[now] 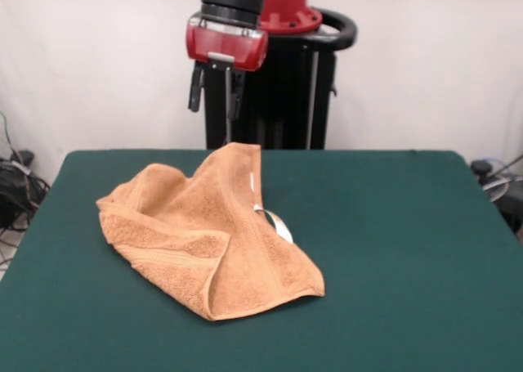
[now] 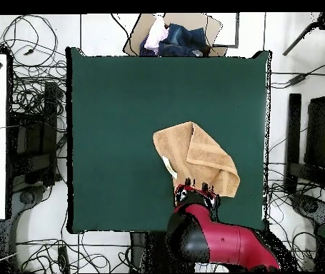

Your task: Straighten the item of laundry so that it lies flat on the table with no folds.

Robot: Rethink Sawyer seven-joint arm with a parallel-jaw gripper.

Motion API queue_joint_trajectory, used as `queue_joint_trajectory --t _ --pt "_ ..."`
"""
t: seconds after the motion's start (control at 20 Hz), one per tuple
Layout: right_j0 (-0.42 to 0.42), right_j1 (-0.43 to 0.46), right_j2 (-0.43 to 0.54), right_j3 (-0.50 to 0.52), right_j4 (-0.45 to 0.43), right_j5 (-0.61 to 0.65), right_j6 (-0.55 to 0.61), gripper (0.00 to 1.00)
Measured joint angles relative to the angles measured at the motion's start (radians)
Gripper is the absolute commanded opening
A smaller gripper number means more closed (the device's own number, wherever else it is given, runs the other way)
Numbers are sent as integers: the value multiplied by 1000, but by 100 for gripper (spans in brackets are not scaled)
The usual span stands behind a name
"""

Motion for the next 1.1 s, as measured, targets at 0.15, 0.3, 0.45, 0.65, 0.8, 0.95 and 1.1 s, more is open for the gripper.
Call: queue_joint_trajectory --t 0.15,0.3,0.45,0.65,0.8,0.95,1.1 --pt "0 0 0 2 0 0 0 100" --pt "3 5 0 2 0 0 0 100" --pt "12 17 0 1 0 0 0 100" --pt "32 45 -1 1 1 0 0 100" --pt "41 71 -3 0 6 0 0 100" --pt "67 130 -12 -7 11 -2 0 100" --pt "86 175 -16 -14 11 -15 0 100"
